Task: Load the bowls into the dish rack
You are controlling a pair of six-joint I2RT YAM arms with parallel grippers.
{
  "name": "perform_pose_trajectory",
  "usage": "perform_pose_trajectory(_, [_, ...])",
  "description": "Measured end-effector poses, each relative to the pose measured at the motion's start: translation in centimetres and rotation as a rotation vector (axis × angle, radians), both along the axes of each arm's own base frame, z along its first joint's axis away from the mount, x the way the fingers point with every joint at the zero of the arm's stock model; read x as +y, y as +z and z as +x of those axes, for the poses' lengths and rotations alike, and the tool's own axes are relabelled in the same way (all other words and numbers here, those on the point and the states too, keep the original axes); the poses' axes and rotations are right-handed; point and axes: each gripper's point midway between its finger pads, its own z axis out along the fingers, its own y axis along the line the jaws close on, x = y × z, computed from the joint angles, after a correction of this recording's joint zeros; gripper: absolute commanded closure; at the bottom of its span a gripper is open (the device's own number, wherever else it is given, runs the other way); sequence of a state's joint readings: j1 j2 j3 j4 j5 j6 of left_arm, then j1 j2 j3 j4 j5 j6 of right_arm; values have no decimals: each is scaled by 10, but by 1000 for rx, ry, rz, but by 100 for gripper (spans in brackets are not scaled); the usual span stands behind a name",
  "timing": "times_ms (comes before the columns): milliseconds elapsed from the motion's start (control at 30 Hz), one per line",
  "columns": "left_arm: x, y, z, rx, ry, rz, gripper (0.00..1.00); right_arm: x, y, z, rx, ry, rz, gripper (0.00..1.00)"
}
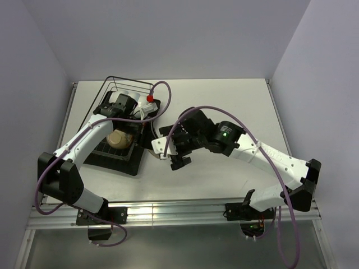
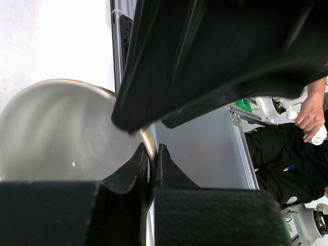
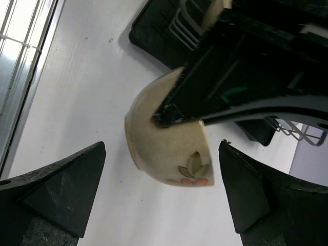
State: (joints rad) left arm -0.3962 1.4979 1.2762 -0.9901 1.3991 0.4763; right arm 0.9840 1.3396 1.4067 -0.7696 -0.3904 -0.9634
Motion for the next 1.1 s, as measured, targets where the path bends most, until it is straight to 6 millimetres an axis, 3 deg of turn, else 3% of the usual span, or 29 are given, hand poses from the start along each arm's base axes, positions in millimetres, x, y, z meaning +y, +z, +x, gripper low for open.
perform_pose_trajectory(133, [0,-1,-1,6,0,5,100,3,-16,-5,-24,28,-33,5])
perform_pose_trajectory(500, [0,-1,-4,12,-7,9,100,3,-34,4,-95,41,-68,7])
perform_pose_trajectory(800, [0,-3,-6,14,-15,10,99,5,-35,8,-123,35,-70,22])
perform_pose_trajectory(900, [0,-4,-6,11,-15,14,100,5,-37,8,-130,36,-72,21])
perform_pose_trajectory(1100, [0,-4,-6,11,-15,13,99,5,-43,8,-132,32,-87,4])
